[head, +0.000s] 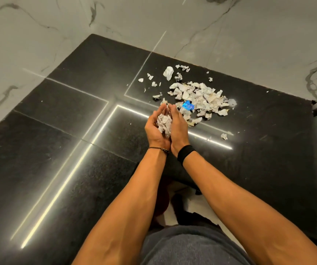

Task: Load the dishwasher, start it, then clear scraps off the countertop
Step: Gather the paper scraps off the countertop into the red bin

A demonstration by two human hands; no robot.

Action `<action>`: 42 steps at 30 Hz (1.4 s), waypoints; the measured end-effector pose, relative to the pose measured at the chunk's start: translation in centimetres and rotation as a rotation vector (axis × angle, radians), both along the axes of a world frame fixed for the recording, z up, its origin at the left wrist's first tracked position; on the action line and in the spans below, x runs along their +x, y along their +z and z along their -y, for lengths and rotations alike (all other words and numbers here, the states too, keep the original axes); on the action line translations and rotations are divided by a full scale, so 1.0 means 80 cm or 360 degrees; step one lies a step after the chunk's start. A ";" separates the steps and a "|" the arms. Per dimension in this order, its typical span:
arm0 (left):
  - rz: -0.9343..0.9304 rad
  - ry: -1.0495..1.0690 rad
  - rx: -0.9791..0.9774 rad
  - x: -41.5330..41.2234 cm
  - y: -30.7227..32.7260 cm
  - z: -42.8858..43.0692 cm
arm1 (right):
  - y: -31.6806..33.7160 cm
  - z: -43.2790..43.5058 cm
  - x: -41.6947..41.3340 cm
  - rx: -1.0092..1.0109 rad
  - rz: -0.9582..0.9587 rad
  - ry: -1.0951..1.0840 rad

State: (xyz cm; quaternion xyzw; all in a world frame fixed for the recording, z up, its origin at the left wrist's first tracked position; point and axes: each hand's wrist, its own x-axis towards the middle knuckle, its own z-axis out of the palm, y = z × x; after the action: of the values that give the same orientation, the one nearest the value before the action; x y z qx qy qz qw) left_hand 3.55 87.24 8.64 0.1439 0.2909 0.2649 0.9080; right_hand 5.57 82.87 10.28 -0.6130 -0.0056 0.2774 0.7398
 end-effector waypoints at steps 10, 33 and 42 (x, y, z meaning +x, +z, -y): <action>0.0123 0.0263 -0.0018 -0.077 -0.001 0.023 | 0.009 0.014 -0.079 -0.0117 -0.0022 0.0154; -0.0329 0.0759 -0.0082 -0.218 -0.032 0.297 | -0.045 0.282 -0.195 0.0094 -0.0422 0.0635; -0.0607 0.0777 -0.0353 -0.231 -0.220 0.266 | -0.244 0.245 -0.207 -0.0170 -0.0705 0.0514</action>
State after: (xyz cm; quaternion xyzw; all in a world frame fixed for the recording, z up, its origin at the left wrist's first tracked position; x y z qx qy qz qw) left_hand -14.89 65.97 -8.99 0.0170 0.5088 0.4098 0.7569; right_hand -11.02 63.26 -9.21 -0.5668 0.0732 0.5187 0.6359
